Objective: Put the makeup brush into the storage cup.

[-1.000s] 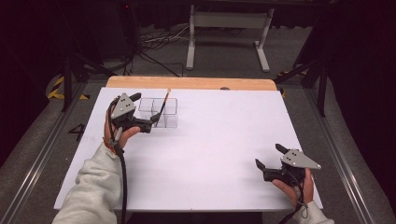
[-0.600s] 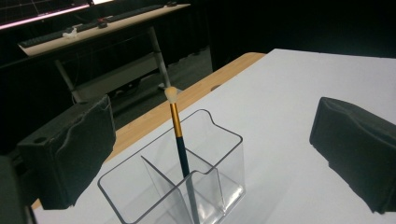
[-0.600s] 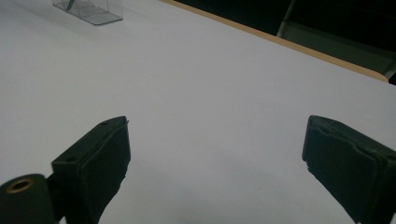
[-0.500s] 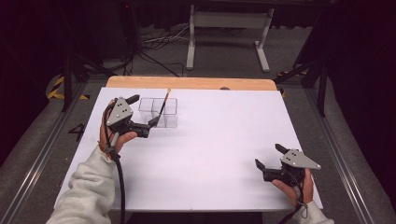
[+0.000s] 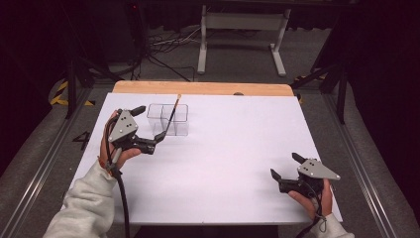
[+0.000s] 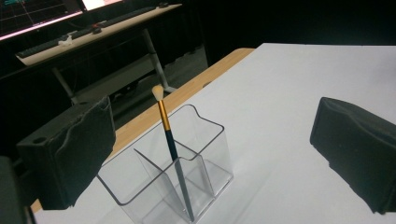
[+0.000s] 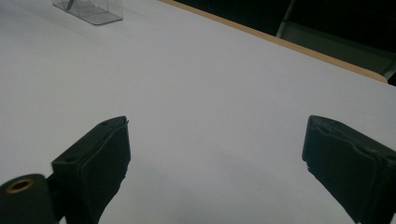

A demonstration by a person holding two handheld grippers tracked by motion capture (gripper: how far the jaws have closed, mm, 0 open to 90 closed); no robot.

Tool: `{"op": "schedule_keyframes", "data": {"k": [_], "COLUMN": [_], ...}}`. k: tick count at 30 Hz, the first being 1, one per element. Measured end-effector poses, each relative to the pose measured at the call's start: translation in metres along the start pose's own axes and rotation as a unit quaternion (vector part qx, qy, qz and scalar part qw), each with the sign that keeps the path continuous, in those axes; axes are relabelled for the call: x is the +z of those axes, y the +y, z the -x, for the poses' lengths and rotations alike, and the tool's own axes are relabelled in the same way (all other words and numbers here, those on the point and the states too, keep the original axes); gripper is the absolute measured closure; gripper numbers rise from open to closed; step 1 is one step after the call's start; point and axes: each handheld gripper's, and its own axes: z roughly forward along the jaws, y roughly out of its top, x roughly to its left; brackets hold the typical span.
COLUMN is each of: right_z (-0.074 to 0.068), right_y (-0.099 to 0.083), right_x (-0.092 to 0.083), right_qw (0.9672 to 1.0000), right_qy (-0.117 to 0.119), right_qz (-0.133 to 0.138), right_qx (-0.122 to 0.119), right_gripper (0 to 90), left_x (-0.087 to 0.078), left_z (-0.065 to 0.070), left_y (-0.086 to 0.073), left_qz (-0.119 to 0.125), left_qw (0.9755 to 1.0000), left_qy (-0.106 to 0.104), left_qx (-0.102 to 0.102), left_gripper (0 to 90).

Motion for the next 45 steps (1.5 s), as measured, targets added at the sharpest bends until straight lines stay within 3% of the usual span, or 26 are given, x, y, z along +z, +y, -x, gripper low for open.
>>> {"op": "schedule_keyframes", "data": {"k": [28,45], "right_z": [0.0,-0.001], "right_y": [0.0,0.001], "right_x": [-0.001,-0.001], "right_qw": [1.0,1.0], "right_qy": [0.0,0.001], "right_qz": [0.001,0.003], "right_qx": [-0.001,-0.005], "right_gripper": [8.3,8.3], "left_x": [-0.02,-0.033], "left_z": [0.016,0.024], "left_y": [-0.005,-0.017], "left_qz": [-0.008,-0.023], "left_qw": [0.9996,0.9993], "left_qy": [-0.002,0.003], "left_qx": [0.026,0.031], "left_gripper": [1.5,2.2]}}
